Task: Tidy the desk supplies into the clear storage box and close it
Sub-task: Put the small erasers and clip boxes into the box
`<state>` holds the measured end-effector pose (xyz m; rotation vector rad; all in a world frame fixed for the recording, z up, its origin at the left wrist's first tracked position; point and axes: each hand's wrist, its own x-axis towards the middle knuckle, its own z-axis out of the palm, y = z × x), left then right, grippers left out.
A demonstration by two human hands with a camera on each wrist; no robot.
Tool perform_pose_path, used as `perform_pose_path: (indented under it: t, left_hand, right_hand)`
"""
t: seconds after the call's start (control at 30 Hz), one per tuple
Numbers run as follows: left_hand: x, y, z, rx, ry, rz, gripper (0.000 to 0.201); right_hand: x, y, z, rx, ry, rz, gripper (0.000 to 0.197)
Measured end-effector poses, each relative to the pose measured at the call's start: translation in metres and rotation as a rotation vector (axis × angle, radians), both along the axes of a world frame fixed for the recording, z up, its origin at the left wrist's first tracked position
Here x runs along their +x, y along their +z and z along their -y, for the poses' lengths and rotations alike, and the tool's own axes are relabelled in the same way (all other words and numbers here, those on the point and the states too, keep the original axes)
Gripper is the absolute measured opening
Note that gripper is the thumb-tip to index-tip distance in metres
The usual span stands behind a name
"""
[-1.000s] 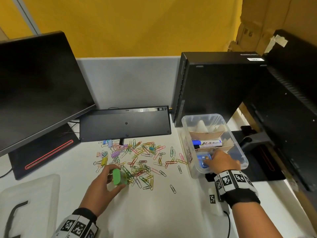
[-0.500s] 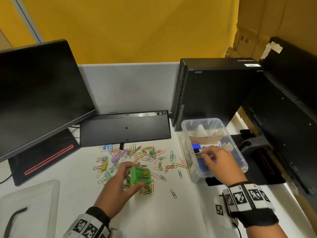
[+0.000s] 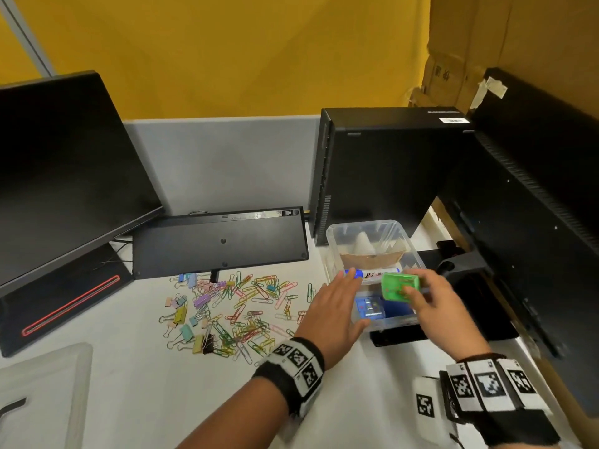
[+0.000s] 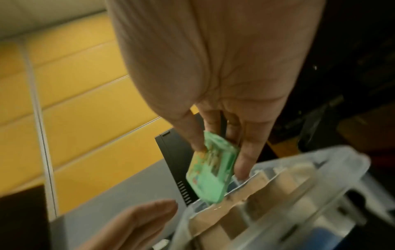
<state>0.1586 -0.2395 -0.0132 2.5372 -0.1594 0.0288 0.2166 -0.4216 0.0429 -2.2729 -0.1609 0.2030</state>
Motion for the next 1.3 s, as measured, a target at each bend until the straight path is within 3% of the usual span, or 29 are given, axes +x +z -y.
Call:
perform_pose_path:
  t: [0.1, 0.2, 0.47, 0.67, 0.93, 1.1, 1.3]
  left_hand:
    - [0.005, -0.016, 0.0, 0.122, -0.056, -0.085, 0.069]
    - [0.003, -0.021, 0.003, 0.094, -0.044, -0.088, 0.067]
    - [-0.007, -0.023, 0.013, 0.122, 0.012, -0.097, 0.07]
    - [-0.006, -0.021, 0.013, 0.145, -0.001, -0.112, 0.072]
    - [-0.005, -0.005, 0.006, 0.119, -0.03, -0.146, 0.08]
    - [-0.032, -0.005, -0.044, 0.098, 0.01, -0.058, 0.058]
    - [-0.091, -0.032, -0.151, 0.169, 0.312, -0.129, 0.041]
  right_hand:
    - [0.002, -0.004, 0.006, -0.203, -0.07, 0.082, 0.035]
    - [0.006, -0.01, 0.0, -0.359, -0.074, 0.061, 0.034]
    - [0.044, -0.038, -0.013, -0.482, -0.143, -0.17, 0.031]
    - [0.049, -0.056, -0.018, -0.698, -0.112, -0.171, 0.028]
    - [0.049, -0.062, -0.021, -0.714, -0.121, -0.152, 0.026]
    - [0.039, -0.066, -0.019, -0.615, -0.175, 0.069, 0.023]
    - [0.018, -0.072, -0.027, -0.529, -0.229, 0.417, 0.015]
